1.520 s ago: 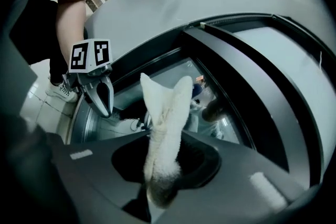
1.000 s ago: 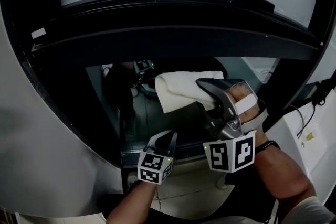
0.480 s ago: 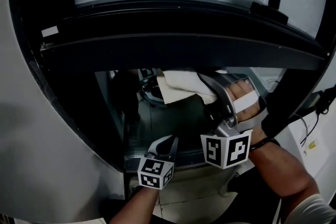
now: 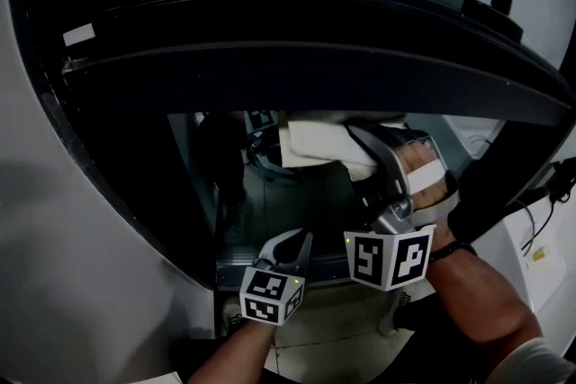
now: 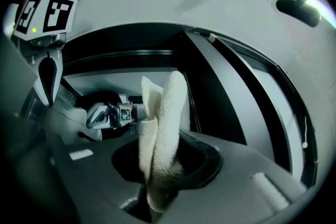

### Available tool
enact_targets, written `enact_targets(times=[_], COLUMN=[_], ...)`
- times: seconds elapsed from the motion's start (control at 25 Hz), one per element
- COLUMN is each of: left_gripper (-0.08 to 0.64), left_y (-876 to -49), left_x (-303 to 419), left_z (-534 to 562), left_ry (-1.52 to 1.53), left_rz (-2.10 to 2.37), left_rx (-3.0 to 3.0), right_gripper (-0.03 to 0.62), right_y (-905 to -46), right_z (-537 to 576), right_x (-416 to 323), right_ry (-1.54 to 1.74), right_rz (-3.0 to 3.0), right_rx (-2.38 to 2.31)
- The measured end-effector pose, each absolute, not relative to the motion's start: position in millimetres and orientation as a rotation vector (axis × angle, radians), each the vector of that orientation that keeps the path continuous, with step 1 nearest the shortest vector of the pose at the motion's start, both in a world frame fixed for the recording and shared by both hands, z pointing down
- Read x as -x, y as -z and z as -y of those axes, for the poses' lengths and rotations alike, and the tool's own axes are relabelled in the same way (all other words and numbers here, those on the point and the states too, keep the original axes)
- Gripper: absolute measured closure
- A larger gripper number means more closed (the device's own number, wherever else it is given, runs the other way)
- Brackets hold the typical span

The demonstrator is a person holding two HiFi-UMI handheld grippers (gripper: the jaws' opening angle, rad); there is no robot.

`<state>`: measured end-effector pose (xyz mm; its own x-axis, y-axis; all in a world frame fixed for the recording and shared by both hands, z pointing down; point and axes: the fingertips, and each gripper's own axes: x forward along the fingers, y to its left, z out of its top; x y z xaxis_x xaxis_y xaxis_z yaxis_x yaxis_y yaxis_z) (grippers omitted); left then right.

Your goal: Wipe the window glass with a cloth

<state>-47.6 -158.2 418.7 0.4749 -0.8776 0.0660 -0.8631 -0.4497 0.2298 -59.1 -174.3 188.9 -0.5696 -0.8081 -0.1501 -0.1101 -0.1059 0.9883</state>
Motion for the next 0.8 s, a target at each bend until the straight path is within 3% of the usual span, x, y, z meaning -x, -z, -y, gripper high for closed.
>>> enact_targets(times=[0.8], left_gripper=[0.543], left_y=[-431.6], left_x=[62.2], left_z=[164.8], left_ry=[0.098], left_rz=[1.509], left_rx=[-2.468], right_gripper=[0.492], right_y=[-198.8], right_z=[179.9], right_x=[64.0], right_ry=[1.739], right_rz=[1.760], right_rx=[-1.121])
